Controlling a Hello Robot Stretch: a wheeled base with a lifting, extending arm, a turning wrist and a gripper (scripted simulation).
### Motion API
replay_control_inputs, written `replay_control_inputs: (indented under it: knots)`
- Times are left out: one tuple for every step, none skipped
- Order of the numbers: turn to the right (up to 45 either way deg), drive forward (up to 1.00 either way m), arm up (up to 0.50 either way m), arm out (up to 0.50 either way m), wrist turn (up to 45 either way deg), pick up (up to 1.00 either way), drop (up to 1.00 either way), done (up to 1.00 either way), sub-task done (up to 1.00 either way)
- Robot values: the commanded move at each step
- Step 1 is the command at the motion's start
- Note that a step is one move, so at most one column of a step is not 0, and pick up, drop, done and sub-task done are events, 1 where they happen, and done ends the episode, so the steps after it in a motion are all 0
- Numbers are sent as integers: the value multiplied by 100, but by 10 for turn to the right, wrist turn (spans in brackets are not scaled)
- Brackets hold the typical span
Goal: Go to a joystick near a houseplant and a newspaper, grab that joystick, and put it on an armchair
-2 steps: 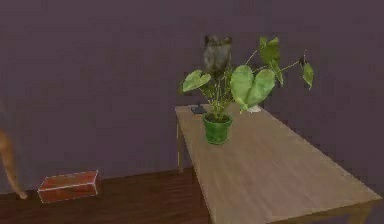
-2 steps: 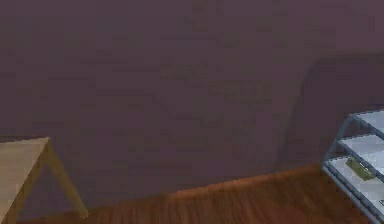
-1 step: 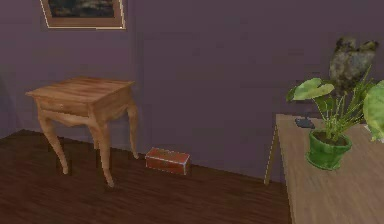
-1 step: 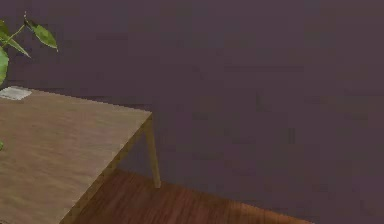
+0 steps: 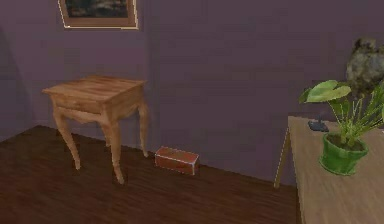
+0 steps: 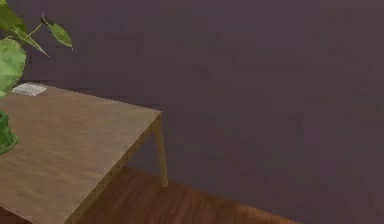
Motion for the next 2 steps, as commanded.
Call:
replay_control_inputs:
  knots:
    - [0, 60, 0, 0, 0, 0, 0, 0, 0]
    - [30, 0, 0, 0, 0, 0, 0, 0, 0]
